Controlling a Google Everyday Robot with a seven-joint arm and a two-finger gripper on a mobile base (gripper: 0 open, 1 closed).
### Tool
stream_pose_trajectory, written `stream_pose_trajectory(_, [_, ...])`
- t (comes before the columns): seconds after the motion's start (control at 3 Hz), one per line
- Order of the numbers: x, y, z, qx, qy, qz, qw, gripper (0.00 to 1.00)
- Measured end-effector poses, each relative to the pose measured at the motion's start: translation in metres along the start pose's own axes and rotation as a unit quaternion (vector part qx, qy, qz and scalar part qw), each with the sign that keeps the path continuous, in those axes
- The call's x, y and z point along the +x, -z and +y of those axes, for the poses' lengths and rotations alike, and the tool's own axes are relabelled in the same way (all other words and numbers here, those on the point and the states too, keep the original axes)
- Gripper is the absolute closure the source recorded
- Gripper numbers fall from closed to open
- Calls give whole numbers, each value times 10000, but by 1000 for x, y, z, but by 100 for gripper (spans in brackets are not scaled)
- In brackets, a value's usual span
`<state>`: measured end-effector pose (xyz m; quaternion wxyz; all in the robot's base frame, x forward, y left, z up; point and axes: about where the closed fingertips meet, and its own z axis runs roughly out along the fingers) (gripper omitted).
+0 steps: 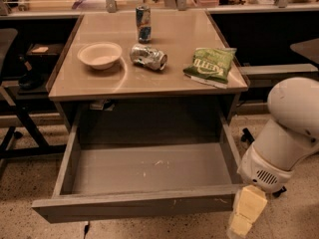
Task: Open top drawer
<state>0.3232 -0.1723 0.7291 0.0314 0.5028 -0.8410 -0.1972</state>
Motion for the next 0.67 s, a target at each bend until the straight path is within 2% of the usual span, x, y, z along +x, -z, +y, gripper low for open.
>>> stream_pose_trajectory(0.33, [38, 84, 3, 842, -673, -275, 9938, 0])
stream_pose_trajectory(0.67, [38, 99, 2, 997, -694, -367, 9919, 0])
